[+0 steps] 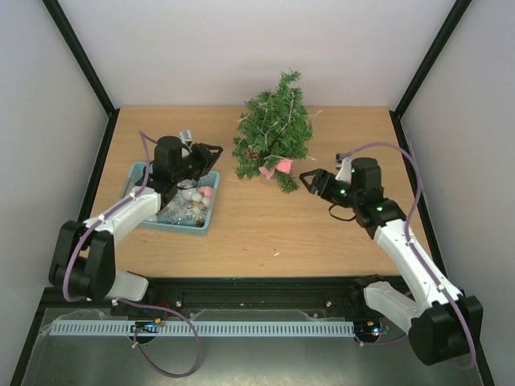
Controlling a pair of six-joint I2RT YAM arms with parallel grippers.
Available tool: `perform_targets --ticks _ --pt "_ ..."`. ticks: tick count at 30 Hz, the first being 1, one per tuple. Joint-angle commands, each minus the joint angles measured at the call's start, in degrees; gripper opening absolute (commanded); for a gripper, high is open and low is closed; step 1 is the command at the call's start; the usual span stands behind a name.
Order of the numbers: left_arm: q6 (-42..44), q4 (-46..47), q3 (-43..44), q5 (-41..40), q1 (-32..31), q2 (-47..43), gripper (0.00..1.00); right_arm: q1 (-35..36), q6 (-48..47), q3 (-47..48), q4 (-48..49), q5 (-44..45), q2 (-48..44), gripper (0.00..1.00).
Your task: Decorate the small christmas tree
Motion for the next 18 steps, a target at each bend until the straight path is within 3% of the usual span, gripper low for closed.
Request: perform_targets --ticks 1,4,7,10,18 --pt "2.2 -7.4 -2.8 0.9 0.1 -6.7 0.28 -5.8 -5.1 8.3 -9.1 -0.5 -2.9 0.7" --pt "2.6 -11.4 -4.5 0.7 -0.4 -11.5 0.34 -13.6 -6.8 12.3 -12.0 -2.1 -1.8 0.7" --pt "2.7 -14.3 -6.0 0.4 -2.4 -15.3 0.41 -20.5 -4.8 12.3 -8.2 -5.0 0.9 0.7" --pt "1.2 -13.6 -8.3 -0.6 -6.6 -16.9 0.41 -26.3 0.8 10.7 -1.7 -9.7 7.1 0.68" --pt "-3.6 -5.2 -13.7 -5.3 -15.0 -14.7 0.33 -28.2 12.7 9.2 17.7 -13.2 23.2 0.67"
